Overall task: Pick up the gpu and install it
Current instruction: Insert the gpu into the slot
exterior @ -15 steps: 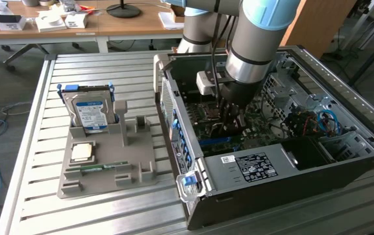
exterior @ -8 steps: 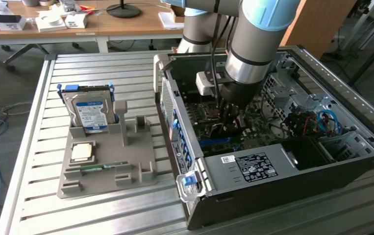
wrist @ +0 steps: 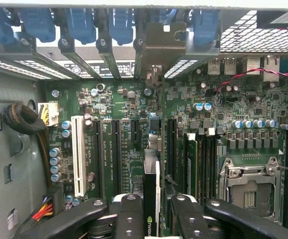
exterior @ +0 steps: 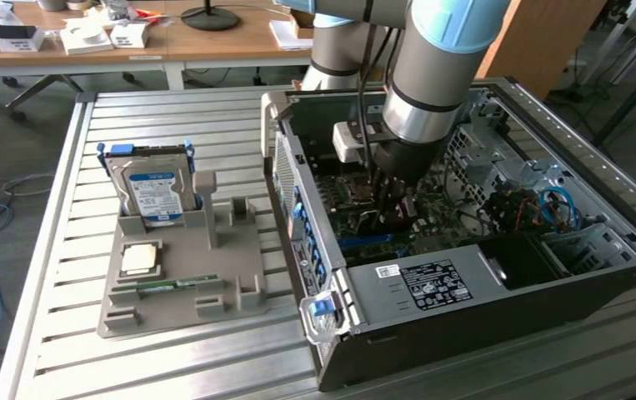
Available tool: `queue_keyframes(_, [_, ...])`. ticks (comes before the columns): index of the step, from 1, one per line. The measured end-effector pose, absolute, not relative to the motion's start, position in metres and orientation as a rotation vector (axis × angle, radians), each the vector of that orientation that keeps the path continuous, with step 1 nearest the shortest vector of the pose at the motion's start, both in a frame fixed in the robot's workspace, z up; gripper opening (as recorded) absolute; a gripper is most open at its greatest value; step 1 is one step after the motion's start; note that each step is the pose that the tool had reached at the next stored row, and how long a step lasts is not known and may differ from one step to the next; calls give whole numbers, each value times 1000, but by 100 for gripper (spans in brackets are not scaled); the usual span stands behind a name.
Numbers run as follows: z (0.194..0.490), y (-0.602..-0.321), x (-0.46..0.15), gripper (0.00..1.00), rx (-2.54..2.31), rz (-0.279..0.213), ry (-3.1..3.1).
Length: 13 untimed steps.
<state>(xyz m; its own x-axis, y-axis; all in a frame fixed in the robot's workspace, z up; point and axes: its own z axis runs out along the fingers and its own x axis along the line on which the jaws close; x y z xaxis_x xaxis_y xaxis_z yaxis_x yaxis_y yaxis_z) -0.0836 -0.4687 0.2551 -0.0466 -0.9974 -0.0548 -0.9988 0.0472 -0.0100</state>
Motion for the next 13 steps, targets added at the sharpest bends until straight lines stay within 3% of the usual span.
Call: queue_keyframes(13, [255, -469, -84, 26, -2132, 48, 2247])
